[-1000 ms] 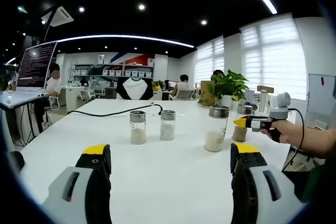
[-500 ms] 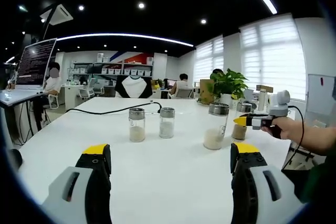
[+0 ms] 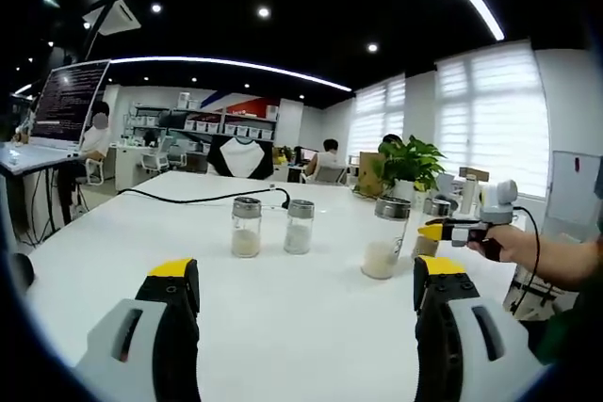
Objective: Rotate the seasoning bottle until the label or dispensing opening points toward the visible target arrow and the bottle remains upright within the marked orientation range
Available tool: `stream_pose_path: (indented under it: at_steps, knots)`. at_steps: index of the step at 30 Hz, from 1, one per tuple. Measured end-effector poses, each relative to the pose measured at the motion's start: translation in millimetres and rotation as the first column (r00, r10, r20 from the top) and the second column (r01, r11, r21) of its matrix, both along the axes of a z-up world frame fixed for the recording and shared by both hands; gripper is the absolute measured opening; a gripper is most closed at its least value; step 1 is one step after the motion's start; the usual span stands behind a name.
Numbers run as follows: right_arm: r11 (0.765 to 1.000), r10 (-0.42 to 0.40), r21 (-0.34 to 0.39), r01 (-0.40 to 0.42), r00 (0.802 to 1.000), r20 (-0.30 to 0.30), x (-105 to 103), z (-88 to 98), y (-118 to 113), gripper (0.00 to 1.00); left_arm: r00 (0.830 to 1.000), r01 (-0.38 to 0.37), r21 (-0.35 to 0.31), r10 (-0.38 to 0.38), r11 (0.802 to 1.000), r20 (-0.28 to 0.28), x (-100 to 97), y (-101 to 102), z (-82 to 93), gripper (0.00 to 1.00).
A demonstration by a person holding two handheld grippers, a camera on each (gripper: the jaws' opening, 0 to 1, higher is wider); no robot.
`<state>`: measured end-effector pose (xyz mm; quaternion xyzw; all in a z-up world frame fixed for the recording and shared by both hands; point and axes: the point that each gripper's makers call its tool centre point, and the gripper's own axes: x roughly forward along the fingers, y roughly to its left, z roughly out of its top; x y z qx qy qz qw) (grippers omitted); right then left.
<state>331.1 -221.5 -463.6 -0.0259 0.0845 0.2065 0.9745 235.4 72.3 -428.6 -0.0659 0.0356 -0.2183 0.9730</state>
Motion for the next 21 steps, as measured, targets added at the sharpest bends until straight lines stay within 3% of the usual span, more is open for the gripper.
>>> stream_pose_path:
  at_steps: [9, 12, 16, 21]
  knots:
    - [0.997, 0.079, 0.006, -0.079, 0.997, 0.005, -2.3, 0.6, 2.6, 0.39, 1.0, -0.001, 0.028, 0.001, 1.0, 0.002, 0.9, -1.5, 0.0, 1.0]
    - [0.992, 0.128, 0.007, -0.128, 0.992, 0.007, -3.9, 0.8, 5.0, 0.39, 1.0, -0.013, 0.113, 0.013, 0.993, 0.004, 0.3, -0.7, -4.4, 1.0]
    - [0.984, 0.175, 0.007, -0.175, 0.984, 0.004, -4.1, 0.9, 6.4, 0.39, 1.0, -0.001, 0.084, 0.0, 0.997, 0.004, -0.2, -4.1, -2.4, 1.0]
    - [0.973, 0.233, 0.008, -0.233, 0.973, 0.002, -5.1, 1.0, 8.6, 0.39, 1.0, -0.001, 0.095, 0.001, 0.996, 0.004, 0.1, -4.1, -1.7, 1.0]
